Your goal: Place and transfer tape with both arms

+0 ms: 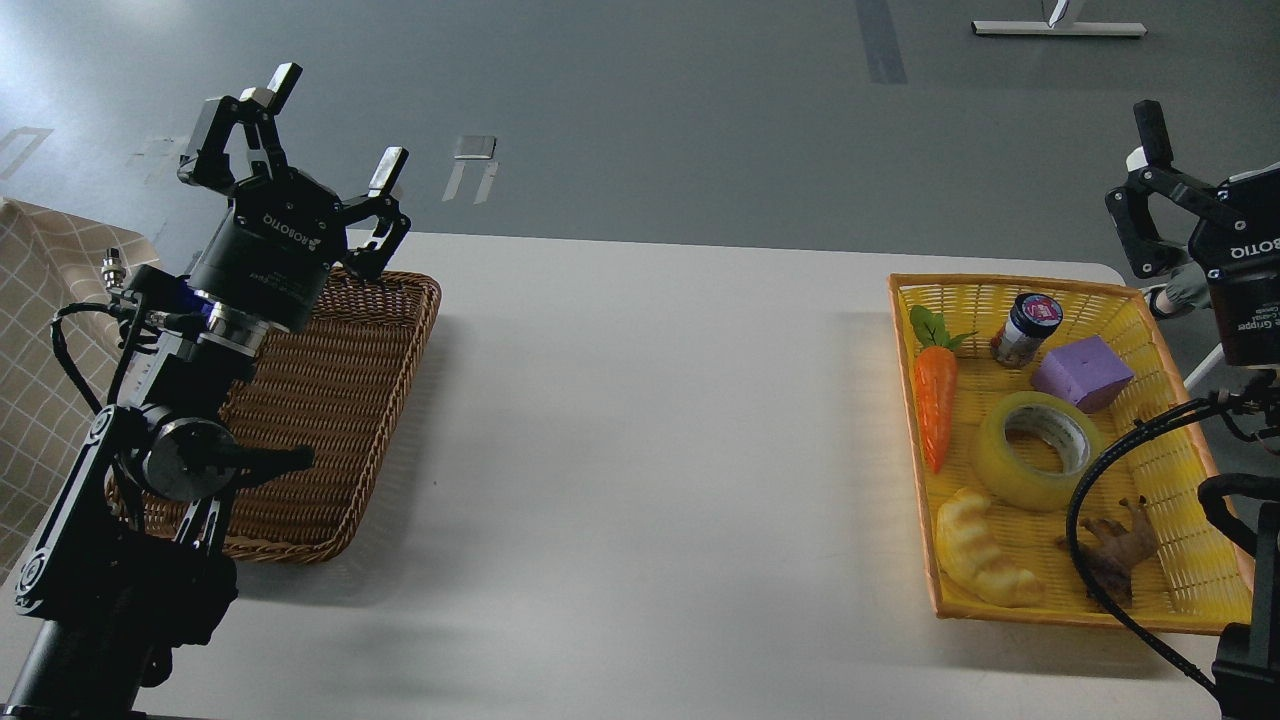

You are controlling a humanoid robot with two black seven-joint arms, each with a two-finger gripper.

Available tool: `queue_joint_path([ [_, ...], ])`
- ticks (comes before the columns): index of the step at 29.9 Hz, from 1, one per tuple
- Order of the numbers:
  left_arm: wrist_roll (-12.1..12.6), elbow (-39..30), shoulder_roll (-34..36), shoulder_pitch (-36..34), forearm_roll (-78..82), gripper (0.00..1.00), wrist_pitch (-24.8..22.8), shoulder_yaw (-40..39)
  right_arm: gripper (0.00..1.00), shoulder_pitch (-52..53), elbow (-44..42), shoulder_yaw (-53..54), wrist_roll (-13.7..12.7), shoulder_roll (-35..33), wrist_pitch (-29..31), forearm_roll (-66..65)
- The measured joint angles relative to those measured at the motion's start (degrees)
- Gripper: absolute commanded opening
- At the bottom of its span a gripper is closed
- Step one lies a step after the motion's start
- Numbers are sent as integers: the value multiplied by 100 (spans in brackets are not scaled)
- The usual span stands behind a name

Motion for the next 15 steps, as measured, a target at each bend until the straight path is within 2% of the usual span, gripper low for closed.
queue_joint_path([
  [15,-77,-221,21,226,-129,100,0,-85,100,-14,-9,-2,1,18,0,-7],
])
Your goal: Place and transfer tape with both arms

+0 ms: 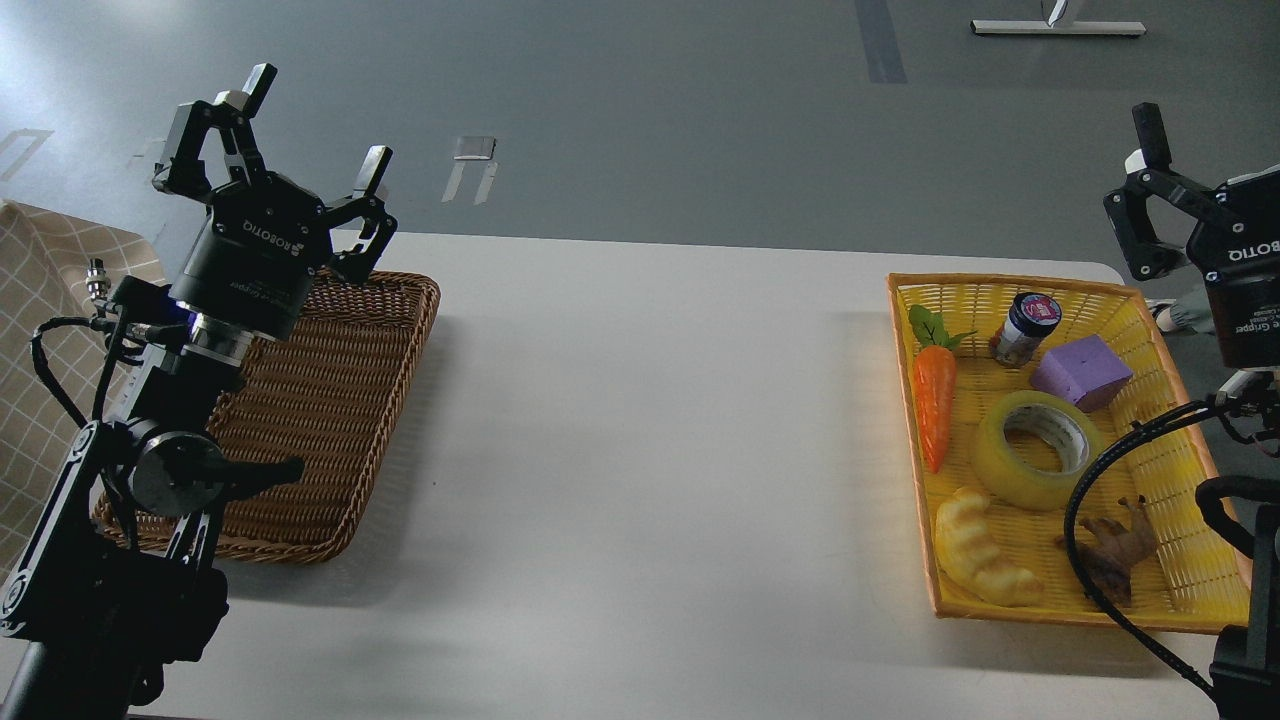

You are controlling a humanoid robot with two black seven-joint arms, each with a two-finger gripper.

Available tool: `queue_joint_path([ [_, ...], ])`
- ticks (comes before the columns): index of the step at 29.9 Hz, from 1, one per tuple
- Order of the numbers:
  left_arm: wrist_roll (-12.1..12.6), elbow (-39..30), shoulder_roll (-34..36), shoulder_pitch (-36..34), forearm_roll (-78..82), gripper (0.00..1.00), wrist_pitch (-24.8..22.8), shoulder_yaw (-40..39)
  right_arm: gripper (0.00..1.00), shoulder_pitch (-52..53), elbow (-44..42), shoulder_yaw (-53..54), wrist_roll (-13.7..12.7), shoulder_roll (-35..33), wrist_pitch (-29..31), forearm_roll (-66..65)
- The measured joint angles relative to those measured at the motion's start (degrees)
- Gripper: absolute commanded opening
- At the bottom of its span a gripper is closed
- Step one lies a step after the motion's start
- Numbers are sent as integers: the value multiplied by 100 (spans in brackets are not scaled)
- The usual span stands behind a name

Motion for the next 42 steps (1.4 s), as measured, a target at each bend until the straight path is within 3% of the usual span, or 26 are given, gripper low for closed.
queue_joint_path([
  [42,-10,9,-41,33,0,100,0,2,100,-158,16,-8,-1,-44,0,8],
])
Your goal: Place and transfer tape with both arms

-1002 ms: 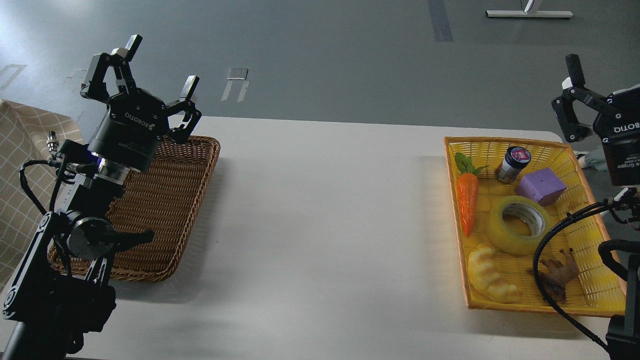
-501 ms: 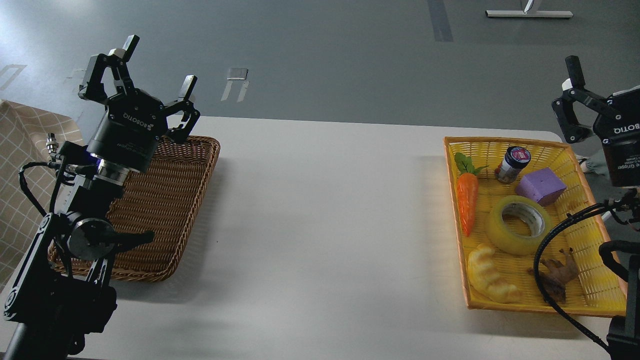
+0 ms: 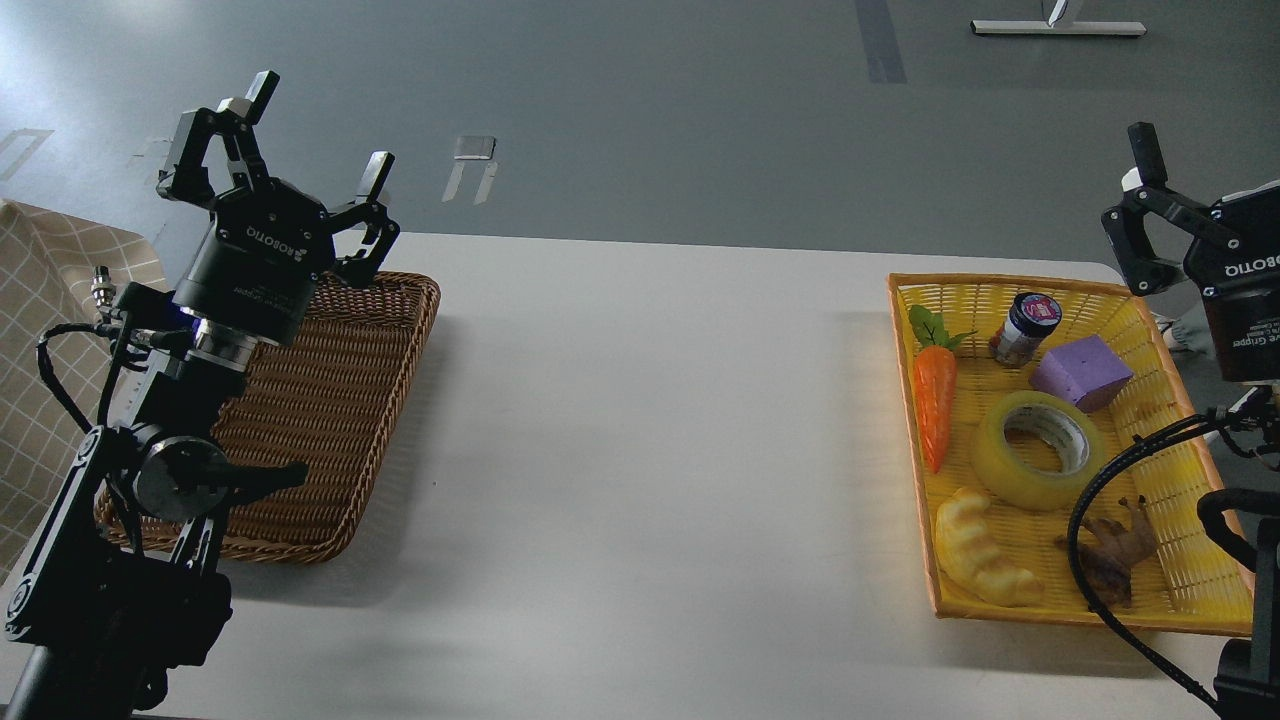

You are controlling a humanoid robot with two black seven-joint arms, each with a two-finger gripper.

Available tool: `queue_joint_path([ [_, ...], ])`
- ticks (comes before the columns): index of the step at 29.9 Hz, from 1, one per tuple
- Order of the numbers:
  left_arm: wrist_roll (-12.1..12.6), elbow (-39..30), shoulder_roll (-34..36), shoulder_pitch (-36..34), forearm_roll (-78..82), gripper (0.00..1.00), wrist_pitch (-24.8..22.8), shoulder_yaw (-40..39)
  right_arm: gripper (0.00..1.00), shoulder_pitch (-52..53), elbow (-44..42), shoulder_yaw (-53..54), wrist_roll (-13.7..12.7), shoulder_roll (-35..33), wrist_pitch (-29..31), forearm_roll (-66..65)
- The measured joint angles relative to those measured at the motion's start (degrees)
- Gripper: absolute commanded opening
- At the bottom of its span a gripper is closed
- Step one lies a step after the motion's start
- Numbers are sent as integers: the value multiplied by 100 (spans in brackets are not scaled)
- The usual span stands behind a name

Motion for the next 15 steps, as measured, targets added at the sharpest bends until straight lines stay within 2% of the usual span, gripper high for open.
queue_joint_path([
  [15,1,-2,9,0,0,100,0,0,100,-1,5,1,1,-3,0,-12],
])
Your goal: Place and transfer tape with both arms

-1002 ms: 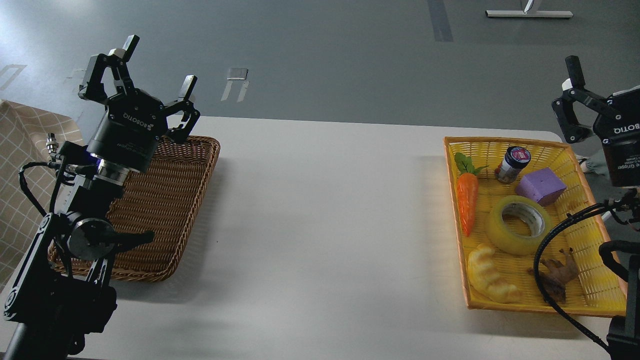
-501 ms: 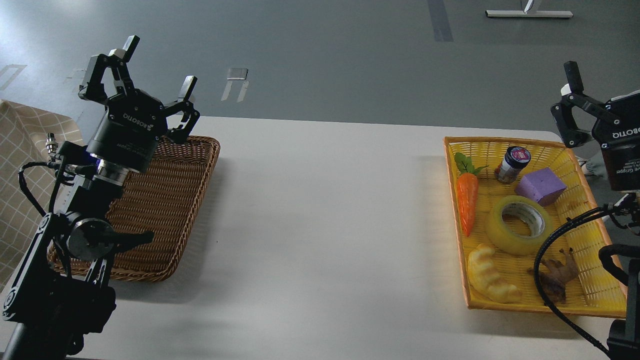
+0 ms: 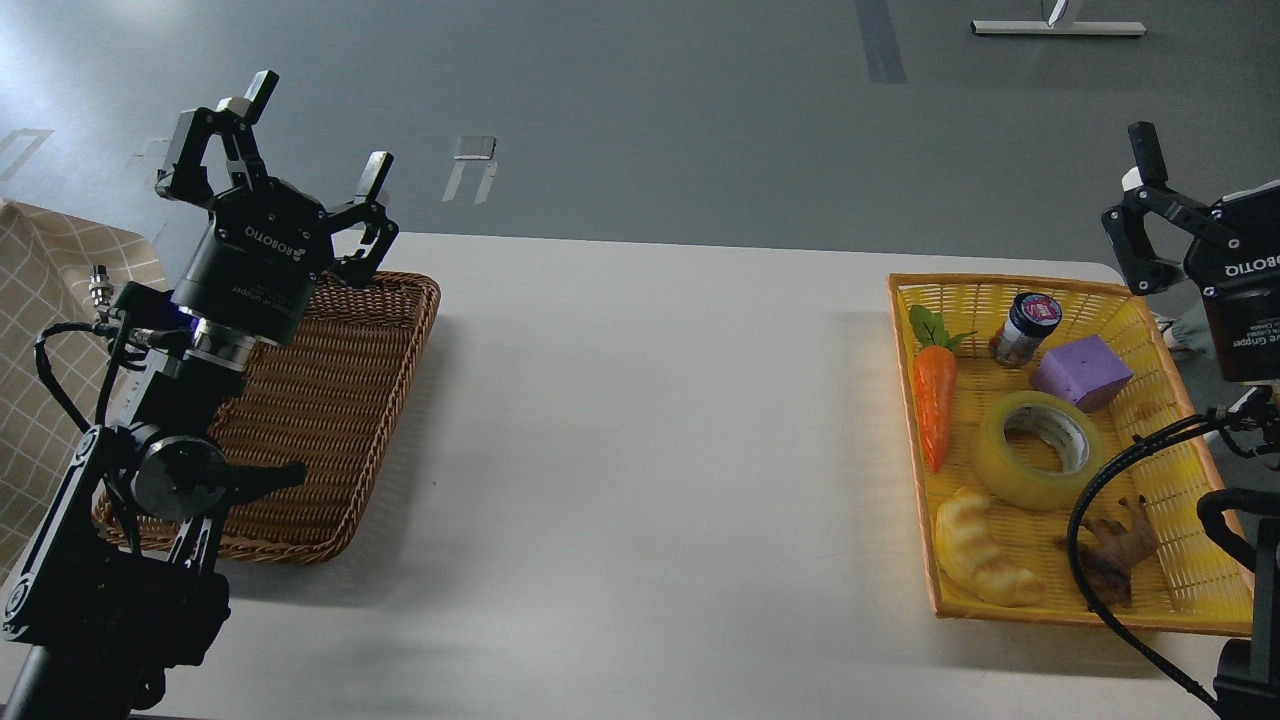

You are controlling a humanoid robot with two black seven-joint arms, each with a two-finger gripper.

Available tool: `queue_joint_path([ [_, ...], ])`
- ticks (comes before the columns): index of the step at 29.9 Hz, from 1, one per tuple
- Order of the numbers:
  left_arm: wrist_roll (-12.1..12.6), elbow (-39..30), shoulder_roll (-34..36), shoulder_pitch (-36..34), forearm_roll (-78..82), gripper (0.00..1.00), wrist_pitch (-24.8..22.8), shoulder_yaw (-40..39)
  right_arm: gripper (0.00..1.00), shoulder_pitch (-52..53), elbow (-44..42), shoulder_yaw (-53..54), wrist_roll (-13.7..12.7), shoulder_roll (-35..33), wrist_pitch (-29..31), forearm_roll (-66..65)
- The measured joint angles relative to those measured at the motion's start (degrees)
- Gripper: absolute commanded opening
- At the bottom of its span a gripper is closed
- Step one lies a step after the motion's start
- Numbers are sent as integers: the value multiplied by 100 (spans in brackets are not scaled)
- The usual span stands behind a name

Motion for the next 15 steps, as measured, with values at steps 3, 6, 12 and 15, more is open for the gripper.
queue_joint_path([
  [3,0,0,-14,4,0,100,0,-6,100,-59,6,-1,0,-182,0,-296],
  [6,0,0,-19,8,0,100,0,-8,100,-125,42,0,12,-444,0,-754],
  [12,0,0,-20,39,0,100,0,-9,100,-144,200,182,14,-861,0,-886],
  [15,-1,0,-20,46,0,100,0,-9,100,-51,210,594,53,-1048,0,-888],
])
